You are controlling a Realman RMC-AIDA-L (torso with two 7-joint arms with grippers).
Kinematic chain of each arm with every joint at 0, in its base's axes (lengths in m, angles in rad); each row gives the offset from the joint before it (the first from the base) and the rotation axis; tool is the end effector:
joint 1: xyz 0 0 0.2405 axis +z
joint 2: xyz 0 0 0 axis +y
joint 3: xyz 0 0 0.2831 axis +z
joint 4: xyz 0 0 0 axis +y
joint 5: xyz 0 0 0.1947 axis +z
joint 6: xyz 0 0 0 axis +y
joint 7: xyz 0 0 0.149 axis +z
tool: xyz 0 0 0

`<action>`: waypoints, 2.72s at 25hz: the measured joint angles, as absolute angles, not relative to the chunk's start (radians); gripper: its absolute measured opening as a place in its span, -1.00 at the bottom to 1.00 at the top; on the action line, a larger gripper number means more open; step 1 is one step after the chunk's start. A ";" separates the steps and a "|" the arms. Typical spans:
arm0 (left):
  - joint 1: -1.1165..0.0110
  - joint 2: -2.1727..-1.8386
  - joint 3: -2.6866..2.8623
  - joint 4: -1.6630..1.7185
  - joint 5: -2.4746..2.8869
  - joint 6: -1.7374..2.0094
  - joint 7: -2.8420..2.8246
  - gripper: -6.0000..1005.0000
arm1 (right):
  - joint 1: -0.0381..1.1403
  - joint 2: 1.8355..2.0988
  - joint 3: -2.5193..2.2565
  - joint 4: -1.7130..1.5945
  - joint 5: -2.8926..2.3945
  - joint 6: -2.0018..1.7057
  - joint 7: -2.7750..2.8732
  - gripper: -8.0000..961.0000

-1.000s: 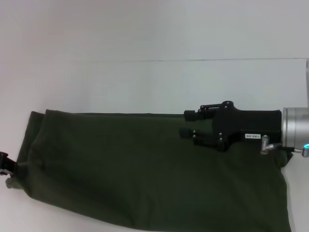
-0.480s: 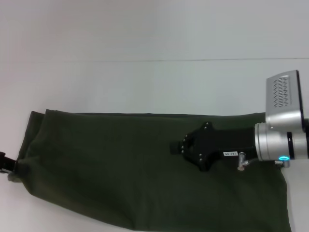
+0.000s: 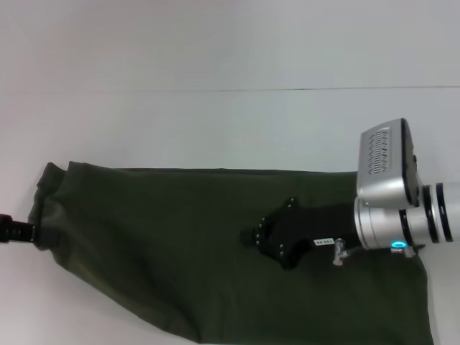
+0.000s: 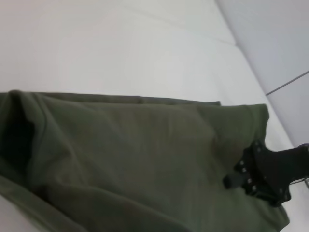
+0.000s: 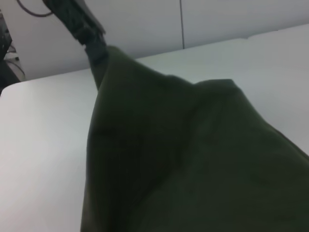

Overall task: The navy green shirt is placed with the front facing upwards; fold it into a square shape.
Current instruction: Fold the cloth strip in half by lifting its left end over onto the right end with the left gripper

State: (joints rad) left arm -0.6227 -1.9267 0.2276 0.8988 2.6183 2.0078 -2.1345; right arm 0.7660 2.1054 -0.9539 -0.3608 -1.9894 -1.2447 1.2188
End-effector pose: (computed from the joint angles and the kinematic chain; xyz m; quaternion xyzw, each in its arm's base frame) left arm -0.3093 0.3114 0.0947 -0.8244 -0.5510 -0.1183 0.0524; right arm 0.2272 0.3582 -0.1043 -0.9805 0.1221 0.1360 0.0726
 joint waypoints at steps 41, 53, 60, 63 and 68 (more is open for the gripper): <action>-0.669 -1.999 0.291 0.645 2.251 1.988 -1.962 -0.92 | 0.828 2.112 -1.025 -0.202 -1.950 -1.087 1.168 -0.93; -0.713 -2.035 0.293 0.592 2.199 1.984 -1.911 -0.92 | 0.830 2.115 -1.034 -0.192 -1.948 -1.080 1.151 -0.89; -0.739 -2.069 0.293 0.588 2.176 1.974 -1.897 -0.92 | 0.833 2.118 -1.034 -0.184 -1.948 -1.081 1.142 -0.86; -0.744 -2.073 0.293 0.578 2.163 1.968 -1.895 -0.91 | 0.841 2.120 -1.034 -0.165 -1.944 -1.081 1.137 -0.85; -0.754 -2.078 0.293 0.534 2.143 1.955 -1.880 -0.91 | 0.849 2.121 -1.034 -0.140 -1.911 -1.080 1.135 -0.84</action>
State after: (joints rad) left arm -0.7538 -2.0778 0.2929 0.5340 2.1430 1.9547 -1.8795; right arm 0.8486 2.1213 -1.0338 -0.1398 -1.9110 -1.0797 1.1352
